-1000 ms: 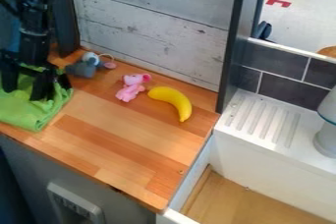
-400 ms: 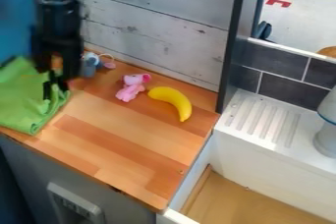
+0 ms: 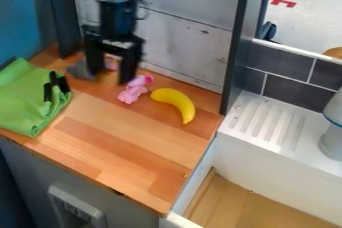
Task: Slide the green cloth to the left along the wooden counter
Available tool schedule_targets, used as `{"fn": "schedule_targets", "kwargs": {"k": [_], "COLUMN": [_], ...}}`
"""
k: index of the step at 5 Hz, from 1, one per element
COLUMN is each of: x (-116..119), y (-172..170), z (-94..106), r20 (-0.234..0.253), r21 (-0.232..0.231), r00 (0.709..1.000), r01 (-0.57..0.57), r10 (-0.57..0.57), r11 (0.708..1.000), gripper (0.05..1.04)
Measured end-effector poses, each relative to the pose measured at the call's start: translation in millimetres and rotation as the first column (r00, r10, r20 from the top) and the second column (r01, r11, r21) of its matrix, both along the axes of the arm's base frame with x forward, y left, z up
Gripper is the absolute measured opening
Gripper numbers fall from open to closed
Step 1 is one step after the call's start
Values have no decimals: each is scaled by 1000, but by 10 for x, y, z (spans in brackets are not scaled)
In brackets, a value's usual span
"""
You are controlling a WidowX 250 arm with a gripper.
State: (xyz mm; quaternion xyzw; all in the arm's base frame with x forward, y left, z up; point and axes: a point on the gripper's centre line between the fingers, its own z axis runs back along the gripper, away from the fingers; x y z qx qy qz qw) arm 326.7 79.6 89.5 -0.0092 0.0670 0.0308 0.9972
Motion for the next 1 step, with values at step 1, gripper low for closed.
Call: {"fn": "schedule_targets", "kwargs": {"k": [1], "x": [137], "y": [-353], "z": [-30], "r20": [50], "r21": [69], "r00": [999], "r01": [-2], "r10": [-2], "r11": [998], "gripper": [1000]}}
